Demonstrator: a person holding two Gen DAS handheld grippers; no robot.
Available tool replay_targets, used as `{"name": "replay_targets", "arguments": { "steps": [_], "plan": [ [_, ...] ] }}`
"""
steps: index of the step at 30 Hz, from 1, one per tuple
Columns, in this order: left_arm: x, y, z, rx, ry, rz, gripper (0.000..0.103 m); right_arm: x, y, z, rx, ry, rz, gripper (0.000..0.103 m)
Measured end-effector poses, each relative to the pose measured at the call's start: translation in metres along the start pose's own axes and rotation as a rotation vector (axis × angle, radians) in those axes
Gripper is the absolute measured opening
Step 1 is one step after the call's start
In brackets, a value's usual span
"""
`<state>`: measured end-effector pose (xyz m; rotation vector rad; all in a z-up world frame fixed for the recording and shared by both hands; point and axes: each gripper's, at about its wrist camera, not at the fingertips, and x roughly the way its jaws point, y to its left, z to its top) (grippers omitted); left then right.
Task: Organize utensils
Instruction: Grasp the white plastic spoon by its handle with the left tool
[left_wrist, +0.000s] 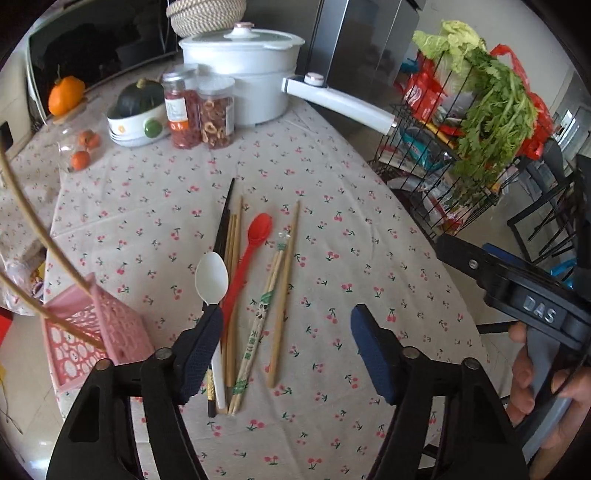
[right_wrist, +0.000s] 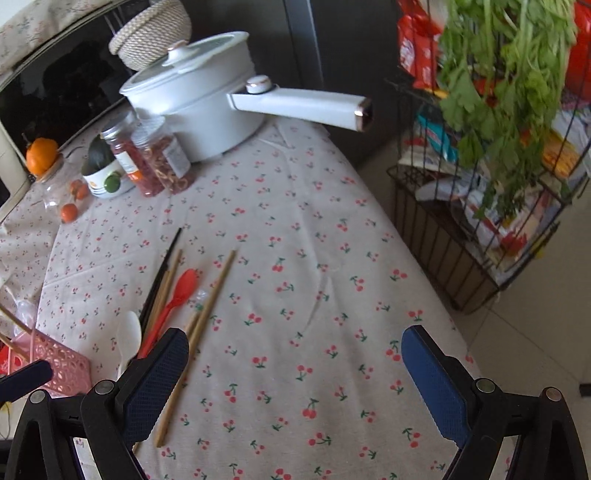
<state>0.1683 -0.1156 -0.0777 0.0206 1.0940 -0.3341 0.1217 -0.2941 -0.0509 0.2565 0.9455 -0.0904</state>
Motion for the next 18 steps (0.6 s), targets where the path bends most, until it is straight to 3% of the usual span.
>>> {"name": "replay_targets", "arguments": {
  "steps": [2,7,15,18],
  "plan": [
    [0.022,0.003,0.012,-0.008,0.033,0.065,0.056,0.008,-0.008,0.001,0.02,0.021,0.001,0.096],
    [0.065,0.018,0.028,-0.021,0.112,0.23,0.056,0.023,-0.008,0.001,-0.017,0.067,0.001,0.096],
    [0.095,0.042,0.039,-0.088,0.14,0.312,0.055,0.036,-0.005,0.003,-0.042,0.094,0.02,0.096],
    [0.105,0.047,0.041,-0.103,0.155,0.331,0.051,0.038,-0.006,0.004,-0.04,0.096,0.024,0.096]
  ]
}}
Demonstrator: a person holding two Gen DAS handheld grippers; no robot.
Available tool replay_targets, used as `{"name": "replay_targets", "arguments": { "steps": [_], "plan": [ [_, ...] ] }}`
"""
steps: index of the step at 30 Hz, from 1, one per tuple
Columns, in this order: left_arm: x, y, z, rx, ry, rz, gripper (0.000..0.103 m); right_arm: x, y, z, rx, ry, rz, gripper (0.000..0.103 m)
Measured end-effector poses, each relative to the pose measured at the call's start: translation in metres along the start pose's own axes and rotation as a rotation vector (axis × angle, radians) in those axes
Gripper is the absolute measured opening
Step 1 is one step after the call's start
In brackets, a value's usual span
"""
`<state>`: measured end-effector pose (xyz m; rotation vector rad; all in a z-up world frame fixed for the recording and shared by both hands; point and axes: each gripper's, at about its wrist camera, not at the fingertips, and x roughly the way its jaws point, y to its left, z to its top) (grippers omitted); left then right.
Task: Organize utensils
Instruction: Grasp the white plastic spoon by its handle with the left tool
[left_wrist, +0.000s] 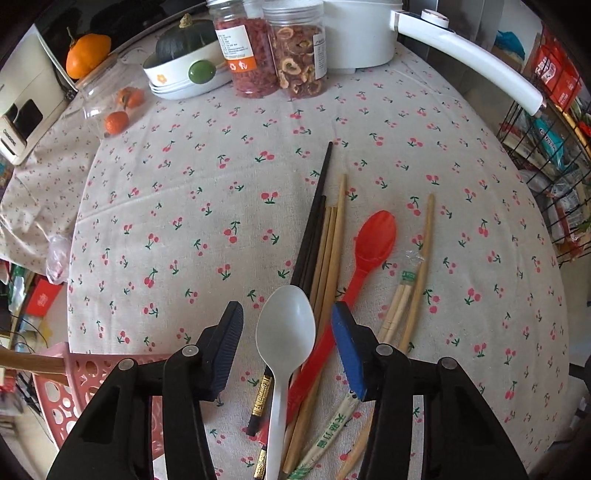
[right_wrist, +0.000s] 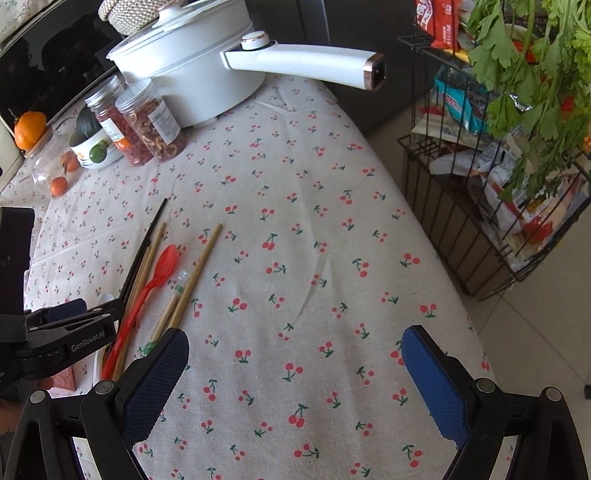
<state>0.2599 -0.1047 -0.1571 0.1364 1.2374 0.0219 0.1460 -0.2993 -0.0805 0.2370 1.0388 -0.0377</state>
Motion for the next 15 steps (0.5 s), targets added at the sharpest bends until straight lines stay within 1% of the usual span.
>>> {"name": "replay_targets", "arguments": {
  "steps": [4,6,8,9,12,15],
  "plan": [
    [0.009,0.003,0.004,-0.022,0.022,0.009,0.048,0.0,0.0,0.0,0.0,-0.001,0.002,0.096],
    [0.014,0.007,0.004,-0.043,0.031,0.001,0.044,0.0,0.001,0.0,-0.002,0.001,0.002,0.096],
    [0.018,0.009,0.005,-0.052,0.04,-0.008,0.035,0.001,0.001,0.0,-0.002,0.004,0.002,0.096],
    [0.019,0.01,0.004,-0.057,0.046,-0.018,0.035,0.001,0.002,-0.001,-0.002,0.005,0.001,0.096],
    [0.017,0.012,0.003,-0.059,0.03,-0.038,0.034,0.003,0.002,-0.001,0.002,0.01,0.001,0.096],
    [0.003,0.009,-0.003,-0.035,-0.024,-0.059,0.033,0.005,0.002,-0.001,0.008,0.016,-0.001,0.096]
  ]
}}
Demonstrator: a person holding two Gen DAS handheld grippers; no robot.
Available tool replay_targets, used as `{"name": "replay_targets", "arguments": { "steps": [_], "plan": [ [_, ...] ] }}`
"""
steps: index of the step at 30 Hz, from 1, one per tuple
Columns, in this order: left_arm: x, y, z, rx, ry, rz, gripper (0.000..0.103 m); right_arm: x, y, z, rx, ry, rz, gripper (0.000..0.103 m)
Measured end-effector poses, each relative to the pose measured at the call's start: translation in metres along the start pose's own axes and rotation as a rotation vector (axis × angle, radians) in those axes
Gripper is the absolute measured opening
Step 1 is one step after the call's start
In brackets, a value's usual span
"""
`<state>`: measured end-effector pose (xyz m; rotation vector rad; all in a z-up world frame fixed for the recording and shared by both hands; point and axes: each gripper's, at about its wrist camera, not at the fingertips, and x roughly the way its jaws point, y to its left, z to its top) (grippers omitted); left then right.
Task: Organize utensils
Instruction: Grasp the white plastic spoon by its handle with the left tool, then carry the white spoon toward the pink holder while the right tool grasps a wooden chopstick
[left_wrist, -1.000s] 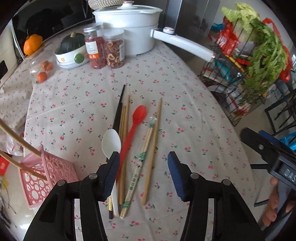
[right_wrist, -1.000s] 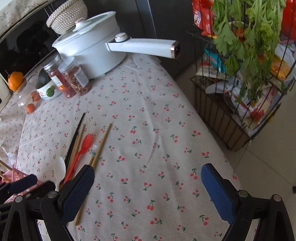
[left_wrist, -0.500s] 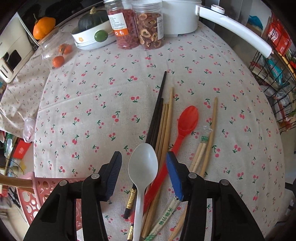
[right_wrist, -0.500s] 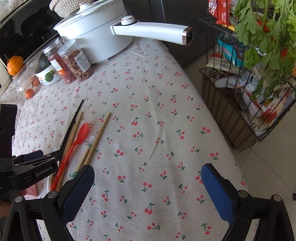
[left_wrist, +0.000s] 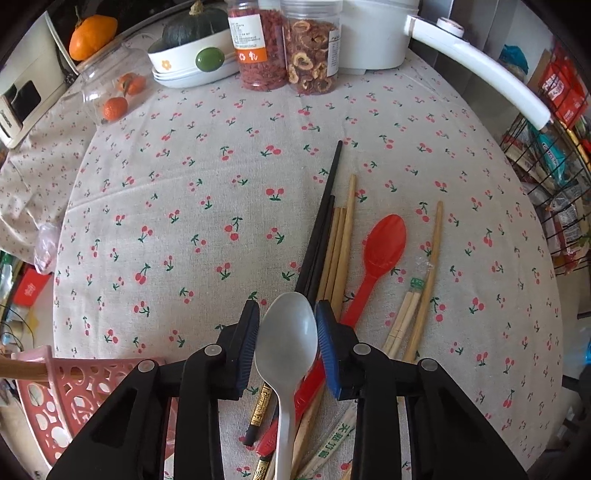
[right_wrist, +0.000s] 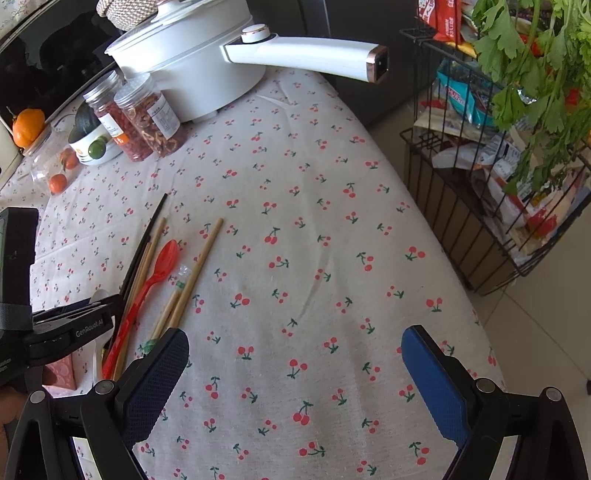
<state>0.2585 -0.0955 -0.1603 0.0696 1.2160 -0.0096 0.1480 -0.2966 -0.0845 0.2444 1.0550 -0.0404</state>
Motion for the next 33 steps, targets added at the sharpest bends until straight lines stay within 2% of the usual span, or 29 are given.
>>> {"name": "replay_targets", "arguments": {
  "steps": [10,16,21,25,28,33],
  "plan": [
    [-0.099,-0.003,-0.049,0.126,-0.228,-0.173,0.033,0.0,0.016,-0.002,0.0,0.003,0.008,0.096],
    [-0.155,0.027,-0.08,0.117,-0.363,-0.26,0.033,0.01,0.034,-0.003,-0.006,0.018,0.004,0.096],
    [-0.181,0.059,-0.102,0.094,-0.495,-0.306,0.033,0.028,0.053,-0.002,-0.03,0.044,0.004,0.096],
    [-0.19,0.078,-0.107,0.077,-0.515,-0.35,0.033,0.051,0.067,0.001,-0.048,0.07,-0.012,0.096],
    [-0.193,0.088,-0.111,0.081,-0.533,-0.351,0.033,0.069,0.072,0.007,-0.048,0.086,-0.023,0.09],
    [-0.193,0.108,-0.109,0.049,-0.512,-0.374,0.033,0.091,0.074,0.024,-0.029,0.063,-0.079,0.083]
  ]
}}
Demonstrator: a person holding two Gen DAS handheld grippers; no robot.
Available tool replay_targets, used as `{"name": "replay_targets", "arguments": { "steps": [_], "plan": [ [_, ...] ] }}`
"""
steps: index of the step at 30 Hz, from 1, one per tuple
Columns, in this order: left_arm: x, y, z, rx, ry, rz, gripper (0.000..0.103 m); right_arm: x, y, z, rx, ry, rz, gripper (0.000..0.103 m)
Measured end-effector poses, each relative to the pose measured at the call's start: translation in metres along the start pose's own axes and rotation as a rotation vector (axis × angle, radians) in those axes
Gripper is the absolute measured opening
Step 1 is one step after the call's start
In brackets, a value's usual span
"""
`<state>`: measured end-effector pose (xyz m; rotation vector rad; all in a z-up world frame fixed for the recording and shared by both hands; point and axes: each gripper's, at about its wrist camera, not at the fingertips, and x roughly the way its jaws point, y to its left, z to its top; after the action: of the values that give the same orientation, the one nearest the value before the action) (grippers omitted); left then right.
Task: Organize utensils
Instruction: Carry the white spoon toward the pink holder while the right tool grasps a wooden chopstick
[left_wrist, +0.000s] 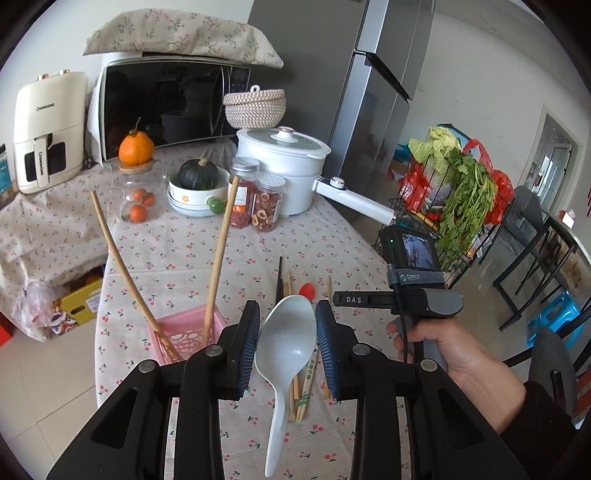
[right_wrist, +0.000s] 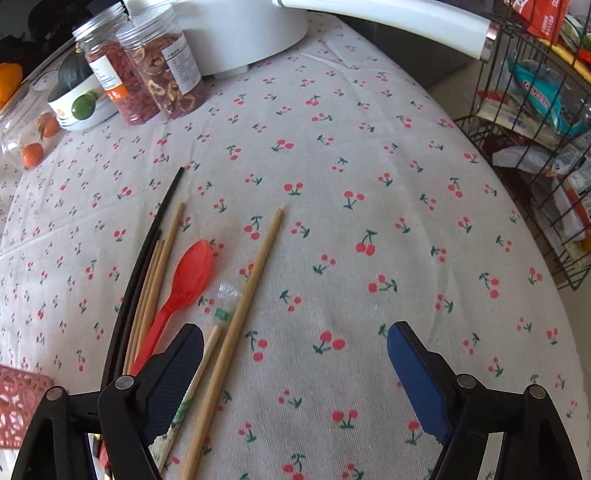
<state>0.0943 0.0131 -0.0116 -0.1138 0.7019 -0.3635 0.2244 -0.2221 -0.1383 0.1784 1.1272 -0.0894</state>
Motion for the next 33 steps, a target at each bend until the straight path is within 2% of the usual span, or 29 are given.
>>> {"name": "replay_targets", "arguments": {
  "steps": [3,5,7,12,15,16,17,18,22,26,33],
  "plan": [
    [-0.005,0.008,0.003,-0.023,-0.012,-0.01,0.033,0.013,-0.001,0.012,0.041,-0.008,0.006,0.075],
    [-0.009,0.012,0.005,-0.034,-0.02,-0.019,0.033,0.022,-0.001,0.018,0.052,-0.005,0.0,0.064],
    [-0.011,0.014,0.006,-0.034,-0.029,-0.017,0.033,0.031,0.001,0.023,0.049,-0.011,-0.021,0.057],
    [-0.012,0.021,0.01,-0.045,-0.038,-0.016,0.033,0.045,0.012,0.028,-0.032,-0.053,-0.131,0.056],
    [-0.013,0.025,0.011,-0.055,-0.044,-0.01,0.033,0.045,0.014,0.028,-0.046,-0.052,-0.132,0.044],
    [-0.012,0.025,0.012,-0.059,-0.045,-0.008,0.033,0.044,0.015,0.028,-0.047,-0.046,-0.13,0.035],
    [-0.013,0.026,0.012,-0.063,-0.047,-0.007,0.033,0.043,0.016,0.027,-0.052,-0.04,-0.126,0.018],
    [-0.013,0.026,0.012,-0.065,-0.049,-0.004,0.033,0.042,0.018,0.026,-0.06,-0.033,-0.12,0.008],
    [-0.015,0.027,0.013,-0.073,-0.062,-0.001,0.033,0.039,0.017,0.021,-0.066,-0.025,-0.081,0.003],
    [-0.025,0.031,0.014,-0.087,-0.106,0.011,0.033,0.03,0.002,0.016,-0.016,-0.038,-0.009,0.003],
    [-0.047,0.035,0.016,-0.082,-0.25,0.021,0.033,-0.037,-0.013,0.01,0.013,-0.17,0.053,0.003]
  ]
}}
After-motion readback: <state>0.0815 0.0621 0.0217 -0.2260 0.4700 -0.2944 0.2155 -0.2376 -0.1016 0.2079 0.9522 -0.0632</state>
